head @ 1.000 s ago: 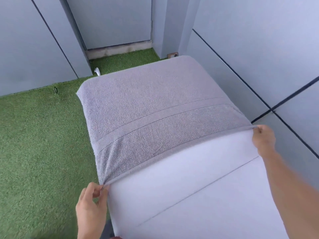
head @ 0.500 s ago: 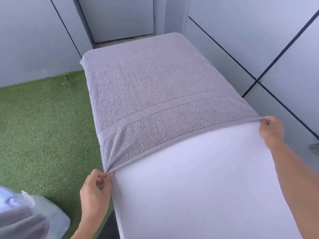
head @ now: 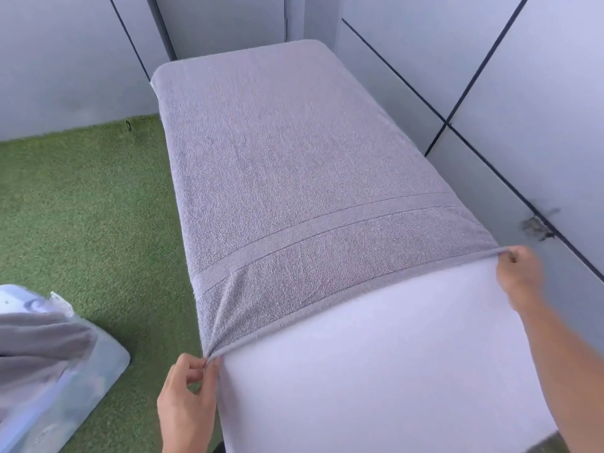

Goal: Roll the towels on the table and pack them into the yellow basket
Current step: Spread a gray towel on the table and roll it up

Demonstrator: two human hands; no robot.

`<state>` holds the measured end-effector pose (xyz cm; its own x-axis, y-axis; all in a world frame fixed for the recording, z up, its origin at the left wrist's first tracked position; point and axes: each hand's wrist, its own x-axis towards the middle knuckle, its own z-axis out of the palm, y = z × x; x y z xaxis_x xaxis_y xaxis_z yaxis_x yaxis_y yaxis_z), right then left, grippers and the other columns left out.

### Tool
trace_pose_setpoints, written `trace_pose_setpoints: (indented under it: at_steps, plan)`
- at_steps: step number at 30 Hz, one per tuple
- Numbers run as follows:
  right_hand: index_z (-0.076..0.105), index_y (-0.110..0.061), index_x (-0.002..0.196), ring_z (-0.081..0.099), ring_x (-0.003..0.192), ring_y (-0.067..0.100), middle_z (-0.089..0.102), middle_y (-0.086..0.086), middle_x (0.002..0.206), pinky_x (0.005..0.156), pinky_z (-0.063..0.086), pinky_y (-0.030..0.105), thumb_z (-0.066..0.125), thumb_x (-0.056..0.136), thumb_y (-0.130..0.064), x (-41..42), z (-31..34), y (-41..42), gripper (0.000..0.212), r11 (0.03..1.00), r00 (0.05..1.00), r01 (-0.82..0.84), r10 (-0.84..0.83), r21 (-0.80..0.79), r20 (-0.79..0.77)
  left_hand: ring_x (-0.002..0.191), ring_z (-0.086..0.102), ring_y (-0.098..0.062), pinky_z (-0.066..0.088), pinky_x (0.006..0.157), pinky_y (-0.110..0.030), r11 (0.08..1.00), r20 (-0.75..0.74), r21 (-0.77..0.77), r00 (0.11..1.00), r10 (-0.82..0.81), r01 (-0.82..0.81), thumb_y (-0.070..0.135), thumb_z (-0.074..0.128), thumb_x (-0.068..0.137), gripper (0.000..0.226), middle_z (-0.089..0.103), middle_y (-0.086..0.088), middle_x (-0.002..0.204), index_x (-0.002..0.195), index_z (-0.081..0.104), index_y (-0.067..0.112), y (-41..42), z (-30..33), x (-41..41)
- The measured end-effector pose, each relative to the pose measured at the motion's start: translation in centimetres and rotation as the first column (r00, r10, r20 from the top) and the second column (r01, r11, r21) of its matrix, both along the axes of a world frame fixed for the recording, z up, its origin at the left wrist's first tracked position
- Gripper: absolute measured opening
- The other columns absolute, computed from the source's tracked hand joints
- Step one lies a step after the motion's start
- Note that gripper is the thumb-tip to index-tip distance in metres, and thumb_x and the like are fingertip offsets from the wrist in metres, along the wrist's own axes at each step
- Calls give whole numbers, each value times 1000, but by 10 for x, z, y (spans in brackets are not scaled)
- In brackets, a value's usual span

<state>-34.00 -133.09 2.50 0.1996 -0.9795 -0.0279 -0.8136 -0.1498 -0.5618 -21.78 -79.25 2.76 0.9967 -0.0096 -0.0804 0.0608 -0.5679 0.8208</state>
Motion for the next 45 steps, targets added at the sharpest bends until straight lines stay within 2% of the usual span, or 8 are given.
trace_pose_setpoints:
  at_steps: [11, 19, 21, 26, 33, 37, 42, 45]
  plan:
    - [63, -3, 105, 61, 97, 40, 65, 25, 104, 78, 45, 43, 47, 94, -10, -117, 2, 23, 22, 997, 998, -63, 63, 38, 1, 80, 58, -4, 40, 61, -3, 997, -52, -7, 996, 75, -76, 17, 72, 82, 22, 66, -1, 65, 68, 55, 18, 25, 4, -131]
    - [62, -3, 115, 59, 106, 38, 65, 21, 115, 81, 42, 38, 51, 95, -9, -182, 21, 33, 24, 968, 971, -236, 237, 83, -7, 59, 55, -10, 42, 57, -27, 992, -17, 40, 992, 121, -120, 21, 68, 86, 17, 66, 1, 74, 74, 56, 22, 36, 6, -209]
    - [60, -3, 118, 58, 109, 37, 64, 19, 118, 85, 42, 39, 52, 94, -7, -192, 24, 30, 26, 946, 951, -303, 309, 118, -34, 70, 59, -17, 45, 59, -34, 993, -39, 73, 994, 100, -97, 23, 65, 88, 11, 64, -1, 86, 81, 56, 23, 35, 10, -215]
    - [52, -12, 133, 47, 123, 37, 57, 17, 130, 103, 38, 45, 64, 85, -8, -199, 39, 42, 50, 785, 710, -616, 589, 65, -386, 97, 47, -26, 45, 84, -42, 938, 68, 346, 996, -60, 33, 13, 64, 88, 19, 49, -3, 103, 105, 59, 17, 21, 22, -223]
    - [52, -24, 134, 43, 128, 28, 50, 5, 136, 96, 42, 43, 60, 87, -6, -188, 50, 83, 51, 556, 489, -831, 730, -2, -478, 84, 59, -21, 56, 67, -33, 748, 184, 579, 842, -508, 325, 1, 83, 64, 44, 61, -5, 100, 102, 65, 12, -60, 38, -220]
    - [67, -18, 113, 55, 109, 26, 61, 1, 115, 80, 49, 39, 63, 85, -6, -171, 42, 68, 30, 505, 474, -862, 774, -42, -419, 85, 55, -17, 54, 66, -29, 731, 109, 567, 845, -524, 380, -5, 78, 66, 49, 60, 0, 101, 106, 61, 16, -106, 27, -210]
    - [67, -16, 86, 59, 85, 21, 60, -4, 92, 67, 53, 34, 79, 68, -5, -163, 23, 48, 24, 292, 321, -947, 837, -136, -443, 71, 52, -17, 46, 51, -25, 661, 67, 661, 850, -523, 355, -7, 83, 52, 53, 59, -1, 85, 98, 61, 10, -126, 31, -197]
    - [62, -20, 90, 56, 85, 19, 56, -7, 94, 74, 47, 31, 56, 84, -16, -159, 19, 38, 9, 233, 281, -959, 856, -161, -435, 70, 54, -19, 50, 50, -28, 679, 50, 653, 876, -480, 335, -10, 80, 55, 46, 60, -1, 82, 95, 66, 8, -132, 31, -196]
